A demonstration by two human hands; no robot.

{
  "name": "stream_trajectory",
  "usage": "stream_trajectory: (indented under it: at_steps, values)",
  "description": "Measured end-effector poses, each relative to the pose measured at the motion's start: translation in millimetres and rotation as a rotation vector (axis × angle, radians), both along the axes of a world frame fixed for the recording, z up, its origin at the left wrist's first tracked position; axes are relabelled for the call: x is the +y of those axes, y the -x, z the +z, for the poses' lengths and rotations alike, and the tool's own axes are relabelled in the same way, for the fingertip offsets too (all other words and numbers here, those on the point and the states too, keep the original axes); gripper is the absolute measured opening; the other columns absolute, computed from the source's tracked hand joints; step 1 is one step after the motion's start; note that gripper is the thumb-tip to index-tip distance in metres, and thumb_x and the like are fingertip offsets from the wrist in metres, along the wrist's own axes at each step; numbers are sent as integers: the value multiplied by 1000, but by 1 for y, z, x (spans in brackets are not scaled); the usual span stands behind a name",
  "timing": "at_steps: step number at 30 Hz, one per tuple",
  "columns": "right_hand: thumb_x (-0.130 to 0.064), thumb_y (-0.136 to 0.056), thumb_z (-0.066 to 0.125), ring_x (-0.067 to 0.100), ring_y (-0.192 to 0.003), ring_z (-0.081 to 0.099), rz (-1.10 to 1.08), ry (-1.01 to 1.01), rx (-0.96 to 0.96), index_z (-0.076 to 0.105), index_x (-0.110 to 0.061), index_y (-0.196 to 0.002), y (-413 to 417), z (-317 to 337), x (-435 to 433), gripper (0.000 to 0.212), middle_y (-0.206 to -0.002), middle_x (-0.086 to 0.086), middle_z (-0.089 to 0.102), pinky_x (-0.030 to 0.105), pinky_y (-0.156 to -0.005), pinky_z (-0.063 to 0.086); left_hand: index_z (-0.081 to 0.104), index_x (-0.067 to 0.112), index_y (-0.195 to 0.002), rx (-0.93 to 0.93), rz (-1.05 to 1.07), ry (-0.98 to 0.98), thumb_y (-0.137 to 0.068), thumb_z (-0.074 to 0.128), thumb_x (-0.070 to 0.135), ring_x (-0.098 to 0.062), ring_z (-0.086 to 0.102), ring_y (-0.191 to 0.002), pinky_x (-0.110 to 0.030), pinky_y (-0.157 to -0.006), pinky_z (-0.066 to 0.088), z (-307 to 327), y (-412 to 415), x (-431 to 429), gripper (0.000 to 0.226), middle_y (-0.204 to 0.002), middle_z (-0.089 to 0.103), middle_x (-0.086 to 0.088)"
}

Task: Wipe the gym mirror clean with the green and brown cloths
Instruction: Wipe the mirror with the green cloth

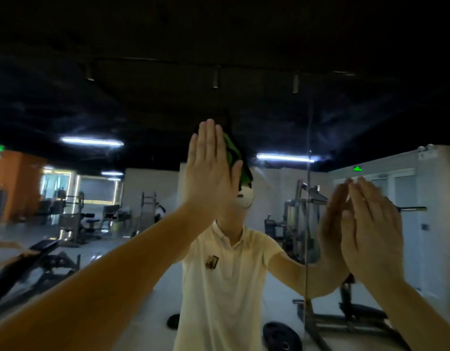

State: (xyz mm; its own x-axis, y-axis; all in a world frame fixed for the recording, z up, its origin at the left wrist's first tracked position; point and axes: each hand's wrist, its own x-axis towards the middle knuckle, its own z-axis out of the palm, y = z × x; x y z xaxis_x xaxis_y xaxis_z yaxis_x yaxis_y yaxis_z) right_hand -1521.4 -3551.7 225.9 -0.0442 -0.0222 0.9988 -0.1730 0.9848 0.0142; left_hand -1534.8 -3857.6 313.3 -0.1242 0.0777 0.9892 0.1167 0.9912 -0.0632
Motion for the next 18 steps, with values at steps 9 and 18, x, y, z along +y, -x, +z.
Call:
stream_trajectory:
  at_steps: [9, 18]
  values:
    - [-34, -109, 20, 29, -156, 22, 42, -129, -13, 27, -2, -156, 10, -9, 31, 57, -165, 17, 28, 53, -126, 16, -11, 4, -160, -144, -79, 472, -109, 18, 45, -31, -13, -158, -50, -129, 7, -63, -3, 115, 72, -170, -12, -18]
    - [-31, -107, 25, 28, -159, 12, -4, -156, -112, 26, -5, -160, 10, -12, 38, 59, -169, 15, 21, 56, -126, 17, -2, 1, -163, -106, 12, 79, -107, 12, 58, -29, -6, -159, -44, -130, 0, 45, -14, 140, 80, -171, -4, -20]
